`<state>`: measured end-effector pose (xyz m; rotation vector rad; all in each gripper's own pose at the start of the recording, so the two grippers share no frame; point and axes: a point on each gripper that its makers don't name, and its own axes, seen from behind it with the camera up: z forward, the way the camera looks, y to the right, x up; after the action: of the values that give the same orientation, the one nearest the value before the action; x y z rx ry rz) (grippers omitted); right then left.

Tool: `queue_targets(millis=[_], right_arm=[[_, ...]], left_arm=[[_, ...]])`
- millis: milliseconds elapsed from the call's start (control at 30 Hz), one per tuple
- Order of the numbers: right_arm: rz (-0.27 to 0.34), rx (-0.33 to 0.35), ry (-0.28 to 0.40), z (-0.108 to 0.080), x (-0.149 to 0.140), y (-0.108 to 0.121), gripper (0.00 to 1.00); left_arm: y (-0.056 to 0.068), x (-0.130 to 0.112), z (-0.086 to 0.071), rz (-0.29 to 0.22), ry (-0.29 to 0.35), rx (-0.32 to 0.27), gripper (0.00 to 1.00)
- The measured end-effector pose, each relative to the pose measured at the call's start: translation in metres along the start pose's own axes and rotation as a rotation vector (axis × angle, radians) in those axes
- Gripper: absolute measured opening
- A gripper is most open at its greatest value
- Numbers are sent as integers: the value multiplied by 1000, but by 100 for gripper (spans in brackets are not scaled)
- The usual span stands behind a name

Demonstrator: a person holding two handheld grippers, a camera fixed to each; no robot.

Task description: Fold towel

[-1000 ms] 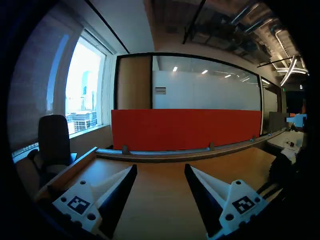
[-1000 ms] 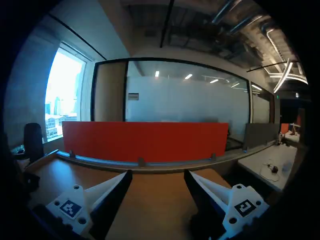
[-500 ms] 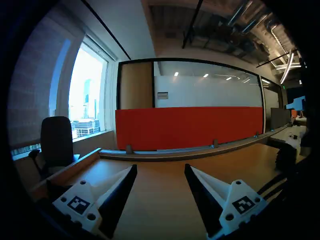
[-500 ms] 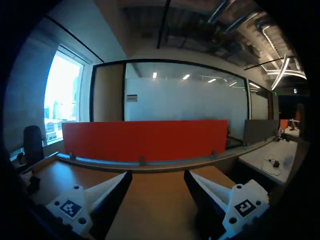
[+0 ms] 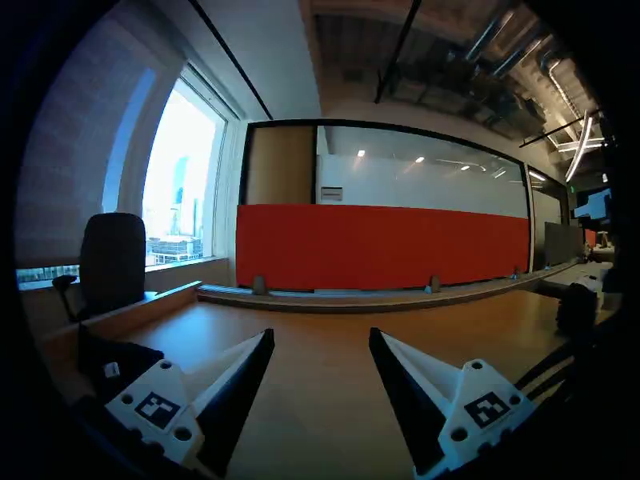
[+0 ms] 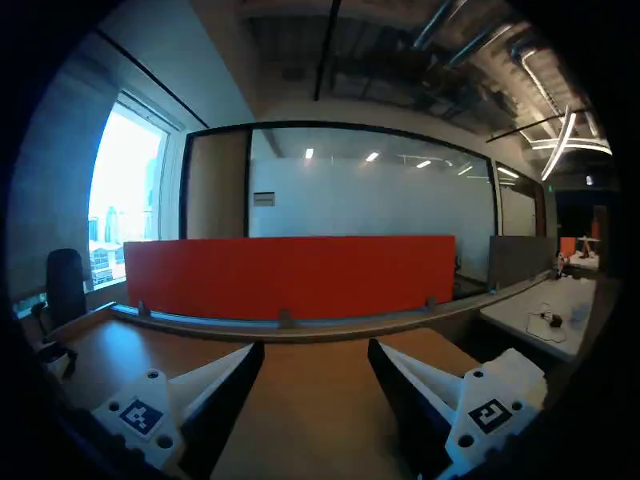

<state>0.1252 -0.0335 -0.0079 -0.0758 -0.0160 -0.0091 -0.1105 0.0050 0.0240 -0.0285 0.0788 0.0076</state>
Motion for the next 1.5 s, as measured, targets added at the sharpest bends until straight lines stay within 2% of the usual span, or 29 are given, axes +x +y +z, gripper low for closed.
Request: queue_targets(millis=[200,500,700,1000,1467,1500], right_arm=[[0,-1,-1,0,-13,2,100],[-13,6,-3,1,-24,-3,100],[-21,8,-7,2,-28,-6,100],[-30,17,-3,3,-25,-10,100],[-22,29,-1,3,-28,-6,100],[-23,30,1,4,-28,-5,100]], left_arm=[[1,-21,-2,1,-5,-2,88],[-7,-38,-4,-13,4,12,87],[-6,-41,-1,26,4,16,87],[-7,-47,-1,29,-21,26,88],[-7,-48,-1,32,-24,27,87],[-7,-48,-1,32,-24,27,90]])
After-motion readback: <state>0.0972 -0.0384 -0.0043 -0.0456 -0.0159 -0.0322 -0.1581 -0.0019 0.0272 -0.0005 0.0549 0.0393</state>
